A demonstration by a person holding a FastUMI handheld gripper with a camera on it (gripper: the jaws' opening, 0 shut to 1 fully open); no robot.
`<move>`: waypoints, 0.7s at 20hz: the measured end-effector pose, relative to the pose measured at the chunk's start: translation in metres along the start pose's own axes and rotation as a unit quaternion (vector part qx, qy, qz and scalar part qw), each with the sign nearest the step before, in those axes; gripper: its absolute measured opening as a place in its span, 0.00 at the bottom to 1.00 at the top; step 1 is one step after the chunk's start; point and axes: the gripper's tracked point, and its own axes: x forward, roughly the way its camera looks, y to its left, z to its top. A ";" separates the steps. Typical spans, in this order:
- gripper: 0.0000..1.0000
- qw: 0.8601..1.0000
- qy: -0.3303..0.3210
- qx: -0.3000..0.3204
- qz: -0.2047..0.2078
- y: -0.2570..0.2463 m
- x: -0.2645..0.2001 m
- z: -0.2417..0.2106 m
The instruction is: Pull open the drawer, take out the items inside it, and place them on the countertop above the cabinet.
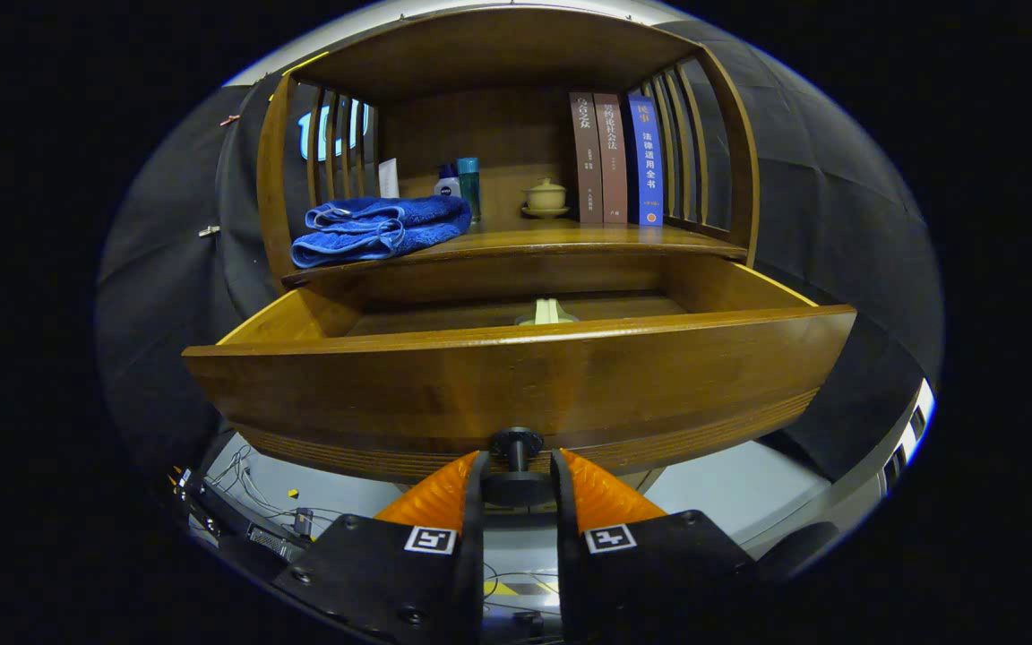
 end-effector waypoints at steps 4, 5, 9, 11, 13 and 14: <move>0.37 1.000 0.020 0.005 0.002 -0.002 -0.017 -0.015; 0.37 1.000 0.024 0.009 0.003 -0.002 -0.021 -0.020; 0.37 1.000 0.015 0.009 0.002 -0.002 -0.023 -0.022; 0.47 1.000 0.020 0.016 0.007 -0.003 -0.022 -0.022; 0.69 0.999 0.041 0.026 0.009 -0.005 -0.029 -0.034; 0.80 0.998 0.045 0.031 0.014 -0.004 -0.037 -0.032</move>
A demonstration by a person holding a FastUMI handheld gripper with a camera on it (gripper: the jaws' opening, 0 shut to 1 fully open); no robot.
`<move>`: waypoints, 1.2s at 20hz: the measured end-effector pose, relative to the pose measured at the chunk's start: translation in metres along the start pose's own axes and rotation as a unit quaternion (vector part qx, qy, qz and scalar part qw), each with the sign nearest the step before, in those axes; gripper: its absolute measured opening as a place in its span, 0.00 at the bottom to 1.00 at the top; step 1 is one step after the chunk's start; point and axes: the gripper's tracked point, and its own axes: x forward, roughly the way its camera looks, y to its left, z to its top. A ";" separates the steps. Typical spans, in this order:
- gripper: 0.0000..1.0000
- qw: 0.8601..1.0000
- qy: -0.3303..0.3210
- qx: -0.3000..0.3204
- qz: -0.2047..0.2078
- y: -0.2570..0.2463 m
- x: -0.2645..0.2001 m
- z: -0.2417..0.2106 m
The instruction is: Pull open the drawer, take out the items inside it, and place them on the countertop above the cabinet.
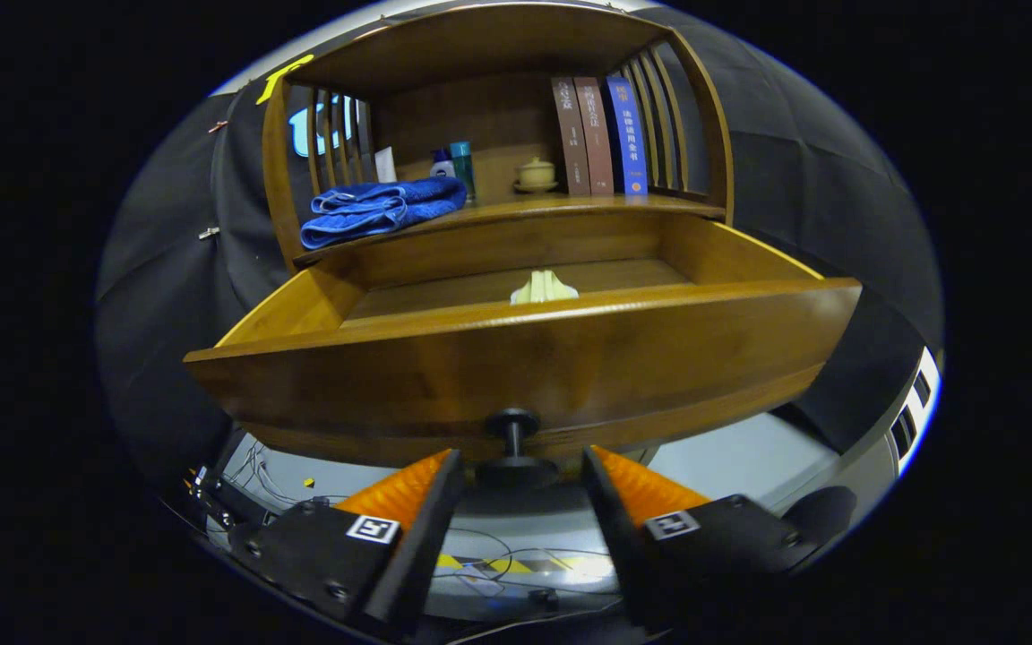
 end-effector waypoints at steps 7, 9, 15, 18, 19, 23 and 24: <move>0.90 0.995 -0.090 0.013 0.029 0.010 -0.040 0.122; 0.90 0.995 -0.098 0.010 0.027 0.007 -0.025 0.156; 0.90 1.000 -0.008 0.003 -0.003 -0.006 0.049 0.190; 0.90 1.000 0.027 0.010 -0.002 -0.002 0.085 0.193; 0.90 0.999 0.038 0.012 -0.002 -0.002 0.093 0.191; 0.90 0.997 0.081 0.006 -0.011 -0.002 0.122 0.180; 0.90 0.996 0.090 0.006 -0.012 -0.003 0.128 0.177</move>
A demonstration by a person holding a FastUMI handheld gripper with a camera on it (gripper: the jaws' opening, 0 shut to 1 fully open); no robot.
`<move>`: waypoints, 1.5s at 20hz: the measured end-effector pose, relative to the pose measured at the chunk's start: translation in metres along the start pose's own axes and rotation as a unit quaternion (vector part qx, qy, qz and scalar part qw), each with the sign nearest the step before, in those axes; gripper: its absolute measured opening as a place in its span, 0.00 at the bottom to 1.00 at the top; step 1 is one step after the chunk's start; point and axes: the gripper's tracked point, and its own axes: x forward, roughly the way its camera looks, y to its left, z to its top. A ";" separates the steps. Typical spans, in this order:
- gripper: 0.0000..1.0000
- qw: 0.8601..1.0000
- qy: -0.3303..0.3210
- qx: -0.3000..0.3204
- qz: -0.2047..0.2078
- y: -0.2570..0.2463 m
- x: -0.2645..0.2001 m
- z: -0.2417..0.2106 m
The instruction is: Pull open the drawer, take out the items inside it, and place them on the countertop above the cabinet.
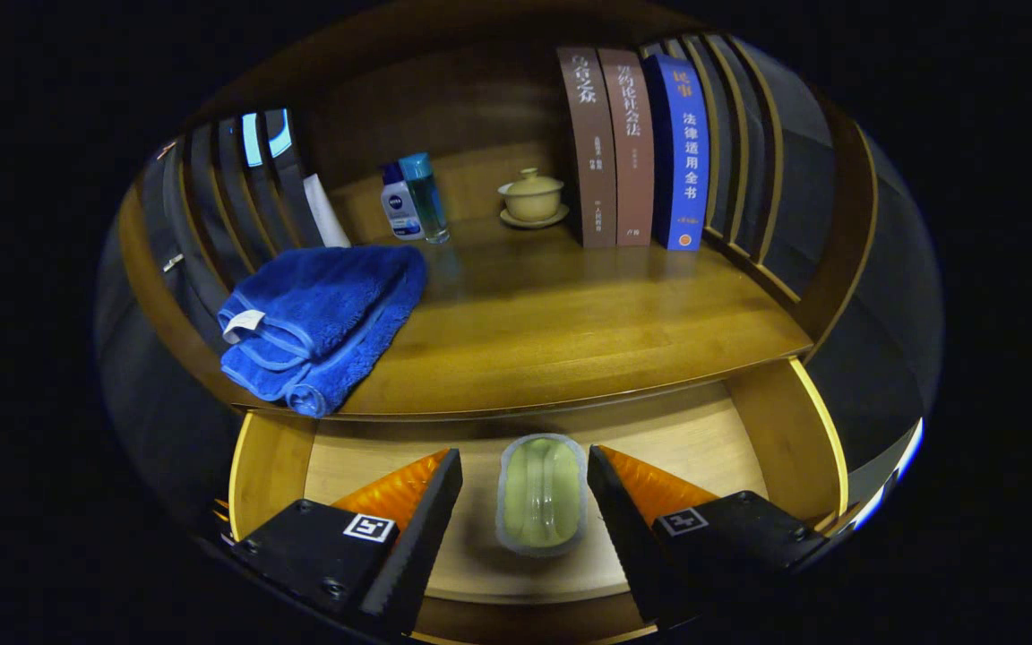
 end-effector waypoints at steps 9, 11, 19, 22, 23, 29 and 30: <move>0.91 0.996 0.082 -0.001 -0.042 -0.015 0.032 -0.019; 0.91 0.992 0.113 -0.002 -0.050 -0.018 0.039 -0.029; 0.49 0.986 0.155 -0.011 -0.068 -0.021 0.047 -0.042; 0.24 0.985 0.161 -0.014 -0.067 -0.020 0.048 -0.046; 0.24 0.985 0.161 -0.015 -0.064 -0.020 0.047 -0.046; 0.24 0.989 0.142 -0.003 -0.045 -0.017 0.028 -0.042; 0.24 0.990 0.133 -0.001 -0.043 -0.016 0.019 -0.041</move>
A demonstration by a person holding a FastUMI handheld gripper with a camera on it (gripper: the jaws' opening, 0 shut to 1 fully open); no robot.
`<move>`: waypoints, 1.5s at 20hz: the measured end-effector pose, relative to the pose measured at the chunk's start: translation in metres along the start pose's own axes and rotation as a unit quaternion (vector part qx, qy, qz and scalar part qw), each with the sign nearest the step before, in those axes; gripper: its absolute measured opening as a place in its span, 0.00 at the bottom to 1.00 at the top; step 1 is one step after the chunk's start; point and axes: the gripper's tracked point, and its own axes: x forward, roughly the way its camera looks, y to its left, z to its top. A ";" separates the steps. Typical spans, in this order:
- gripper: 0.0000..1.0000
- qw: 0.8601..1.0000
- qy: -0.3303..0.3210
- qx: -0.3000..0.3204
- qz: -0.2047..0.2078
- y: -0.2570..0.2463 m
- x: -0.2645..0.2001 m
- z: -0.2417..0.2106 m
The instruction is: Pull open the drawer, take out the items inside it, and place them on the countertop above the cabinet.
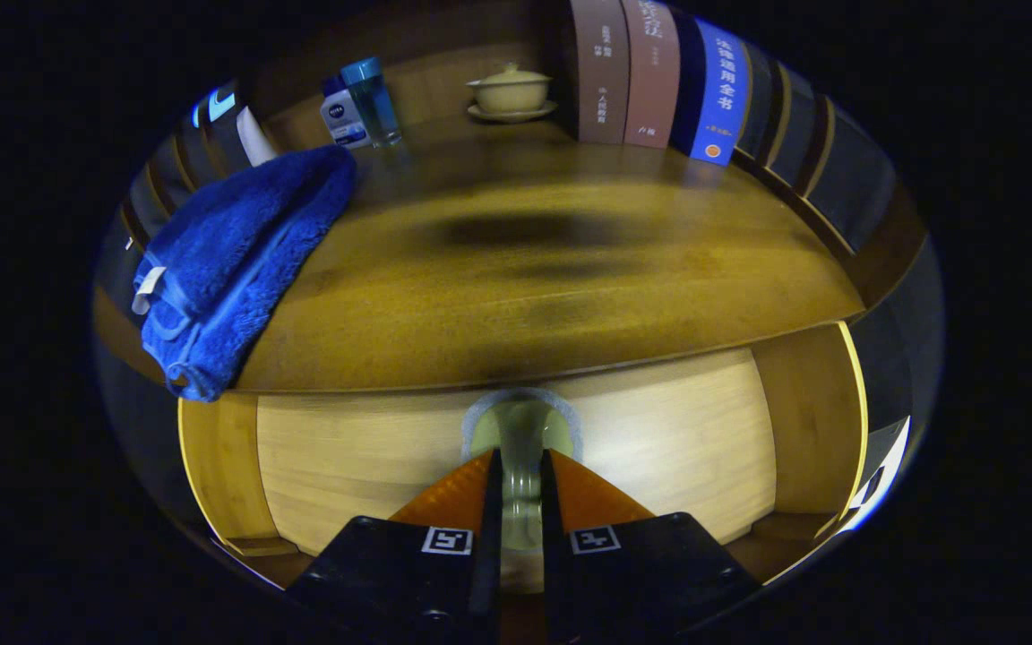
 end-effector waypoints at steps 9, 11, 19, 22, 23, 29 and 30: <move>0.24 0.988 -0.146 -0.012 0.051 0.025 -0.120 0.037; 0.24 0.984 -0.171 -0.014 0.054 0.029 -0.127 0.061; 0.24 0.985 -0.156 0.003 0.070 0.050 -0.086 0.144; 0.24 0.987 -0.149 -0.015 0.065 0.060 -0.068 0.165; 0.24 0.987 -0.144 -0.018 0.064 0.064 -0.061 0.170; 0.24 0.991 -0.125 -0.018 0.055 0.067 -0.033 0.183; 0.24 0.991 -0.120 -0.017 0.053 0.066 -0.030 0.182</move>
